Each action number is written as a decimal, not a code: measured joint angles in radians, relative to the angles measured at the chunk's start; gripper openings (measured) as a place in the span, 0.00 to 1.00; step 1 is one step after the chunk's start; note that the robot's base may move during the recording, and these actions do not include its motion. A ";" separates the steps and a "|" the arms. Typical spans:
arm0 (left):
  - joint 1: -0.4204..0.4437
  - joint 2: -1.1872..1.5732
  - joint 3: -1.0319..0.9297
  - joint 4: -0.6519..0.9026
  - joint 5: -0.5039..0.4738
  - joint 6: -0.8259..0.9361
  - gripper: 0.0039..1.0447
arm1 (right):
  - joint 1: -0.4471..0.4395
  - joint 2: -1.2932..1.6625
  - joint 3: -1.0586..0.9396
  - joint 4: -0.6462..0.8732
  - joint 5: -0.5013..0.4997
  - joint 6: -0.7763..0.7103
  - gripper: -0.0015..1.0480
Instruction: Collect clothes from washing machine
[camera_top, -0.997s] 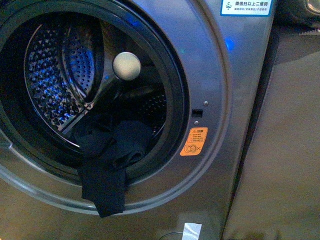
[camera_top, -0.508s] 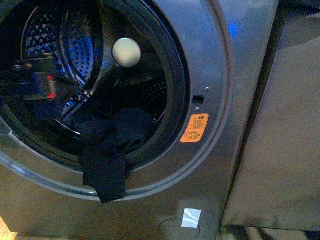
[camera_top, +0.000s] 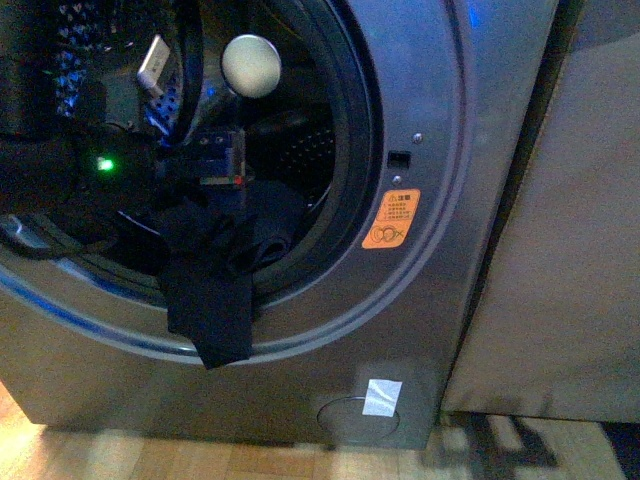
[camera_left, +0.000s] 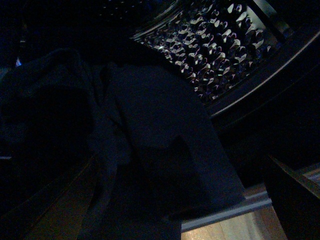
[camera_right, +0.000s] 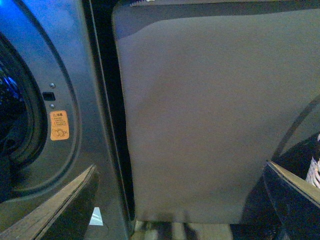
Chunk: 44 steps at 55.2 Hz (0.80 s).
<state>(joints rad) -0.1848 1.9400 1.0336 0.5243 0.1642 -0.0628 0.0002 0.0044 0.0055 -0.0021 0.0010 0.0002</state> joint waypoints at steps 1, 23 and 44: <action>-0.002 0.013 0.017 -0.007 0.000 0.003 0.94 | 0.000 0.000 0.000 0.000 0.000 0.000 0.93; -0.042 0.232 0.343 -0.234 -0.021 0.027 0.94 | 0.000 0.000 0.000 0.000 0.000 0.000 0.93; -0.041 0.351 0.479 -0.337 -0.094 0.188 0.94 | 0.000 0.000 0.000 0.000 0.000 0.000 0.93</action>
<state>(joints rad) -0.2260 2.2913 1.5124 0.1875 0.0700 0.1253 0.0002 0.0044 0.0055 -0.0021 0.0010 0.0002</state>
